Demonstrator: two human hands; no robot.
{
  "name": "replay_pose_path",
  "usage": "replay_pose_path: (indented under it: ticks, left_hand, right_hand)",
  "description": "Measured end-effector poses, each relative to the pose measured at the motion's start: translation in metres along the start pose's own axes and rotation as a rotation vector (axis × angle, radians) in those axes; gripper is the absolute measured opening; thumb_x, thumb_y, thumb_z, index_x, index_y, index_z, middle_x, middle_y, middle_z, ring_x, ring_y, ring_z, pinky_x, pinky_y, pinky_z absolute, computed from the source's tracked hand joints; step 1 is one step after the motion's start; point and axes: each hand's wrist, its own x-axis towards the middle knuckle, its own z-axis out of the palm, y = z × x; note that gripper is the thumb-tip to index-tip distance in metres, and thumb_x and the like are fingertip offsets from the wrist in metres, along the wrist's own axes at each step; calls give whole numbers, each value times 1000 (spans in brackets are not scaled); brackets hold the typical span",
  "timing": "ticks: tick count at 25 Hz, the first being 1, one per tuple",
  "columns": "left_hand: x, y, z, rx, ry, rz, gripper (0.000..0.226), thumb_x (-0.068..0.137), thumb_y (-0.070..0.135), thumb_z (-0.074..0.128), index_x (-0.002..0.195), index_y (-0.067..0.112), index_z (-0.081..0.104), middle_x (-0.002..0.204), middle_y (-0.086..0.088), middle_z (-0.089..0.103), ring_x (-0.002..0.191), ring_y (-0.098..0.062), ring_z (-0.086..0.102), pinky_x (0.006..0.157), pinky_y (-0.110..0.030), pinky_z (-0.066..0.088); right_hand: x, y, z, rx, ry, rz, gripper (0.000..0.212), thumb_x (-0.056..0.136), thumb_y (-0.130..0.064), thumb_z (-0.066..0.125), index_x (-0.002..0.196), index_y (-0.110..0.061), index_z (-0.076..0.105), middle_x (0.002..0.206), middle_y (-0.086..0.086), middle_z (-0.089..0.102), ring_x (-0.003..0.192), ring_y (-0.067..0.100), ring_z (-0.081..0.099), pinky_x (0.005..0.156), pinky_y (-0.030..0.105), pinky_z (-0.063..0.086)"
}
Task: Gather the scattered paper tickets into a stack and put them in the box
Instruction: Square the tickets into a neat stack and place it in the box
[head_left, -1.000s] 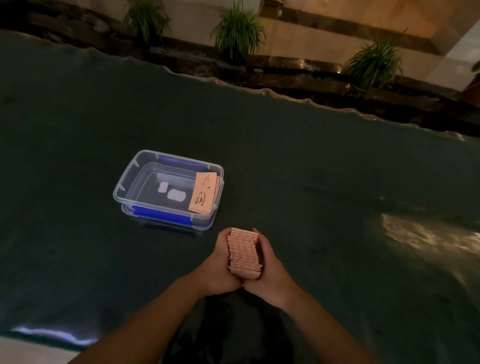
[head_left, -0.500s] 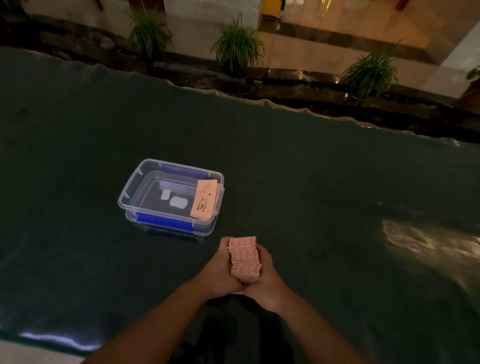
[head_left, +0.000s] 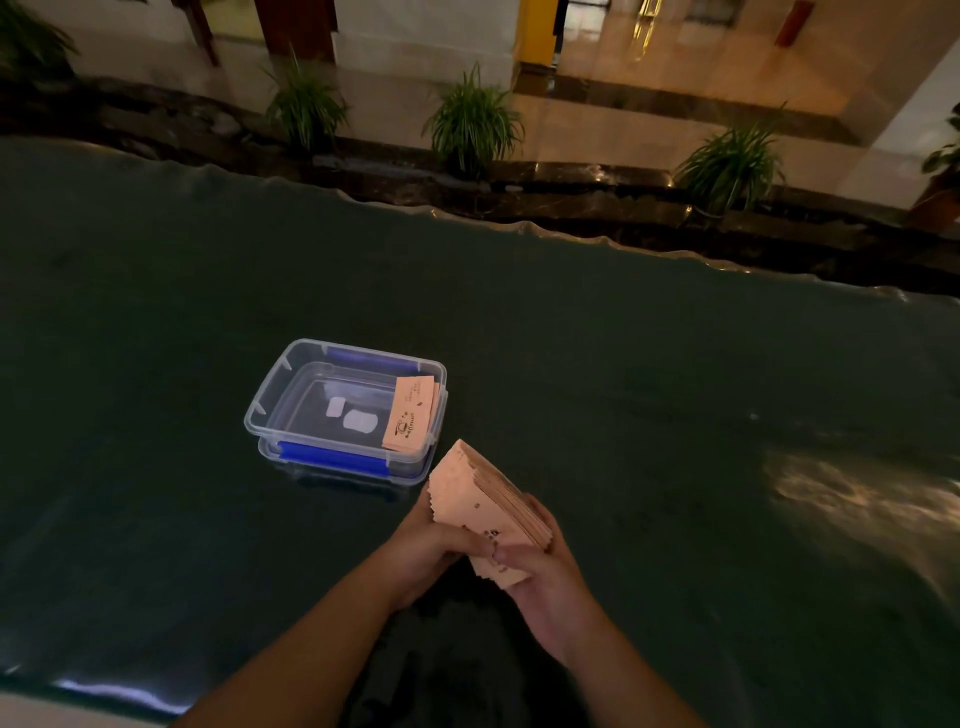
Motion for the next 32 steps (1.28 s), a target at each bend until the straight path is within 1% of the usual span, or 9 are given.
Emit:
replay_pose_path:
  ticks: [3,7,10,12,16,19,21,25,32]
  left_hand:
    - [-5,0,-20,5,-11,-18,100,59,-4,90,142,25,44,131,-18,63,118,-34,66,99,-56,54]
    - [-6,-8,-38,545,74,55,101,49,22,98,131,47,45,125,13,66,120,-10,63,101,-42,54]
    - [0,-21,-42,813,207,176,98,43,38,97,129,38,49,126,17,60,123,-2,54,109,-42,47]
    - [2,-28,-45,977,269,227,100,41,47,94,129,36,48,130,14,56,127,-9,50,112,-46,42]
    - [9,-44,-53,1244,242,170,134,47,55,89,157,20,21,159,-2,34,150,-23,22,124,-52,17]
    - [14,-53,-53,1314,217,162,141,49,63,81,160,19,6,165,-3,19,154,-21,3,125,-51,3]
    - [17,-59,-50,1339,219,165,137,53,70,75,158,21,2,166,-2,15,154,-19,-4,124,-51,-3]
    - [20,-57,-51,1293,251,189,123,57,73,72,155,25,15,162,-3,23,154,-20,4,123,-46,1]
    - [20,-46,-45,1275,225,138,119,53,71,72,151,29,22,156,-1,25,149,-22,16,124,-45,14]
  right_hand:
    - [-1,-4,-9,-164,79,-39,103,63,14,83,150,-27,47,128,10,75,115,27,74,96,48,62]
    - [2,-2,-19,-600,61,-129,119,65,7,88,163,-30,31,135,-9,67,117,2,69,91,25,60]
    - [5,4,-19,-845,18,-176,121,72,-18,90,165,-44,18,146,-13,56,128,0,60,110,32,52]
    - [8,7,-22,-1014,29,-200,120,74,-38,85,165,-46,7,158,-5,38,137,4,46,115,29,41]
    - [19,22,-41,-1242,56,-186,128,72,-61,79,164,-44,-8,175,-2,7,160,25,12,128,50,23]
    - [26,29,-50,-1366,81,-270,124,73,-72,70,165,-41,-7,176,-2,8,162,21,-4,128,47,-4]
    - [32,33,-48,-1407,80,-317,124,73,-75,66,166,-36,-5,176,-5,10,161,13,-4,128,47,-12]
    - [36,30,-53,-1450,110,-343,128,69,-82,64,168,-30,2,174,-7,18,161,10,4,131,50,-6]
    - [35,26,-51,-1564,104,-420,103,72,-63,63,158,-18,26,155,0,39,153,22,24,129,48,-1]
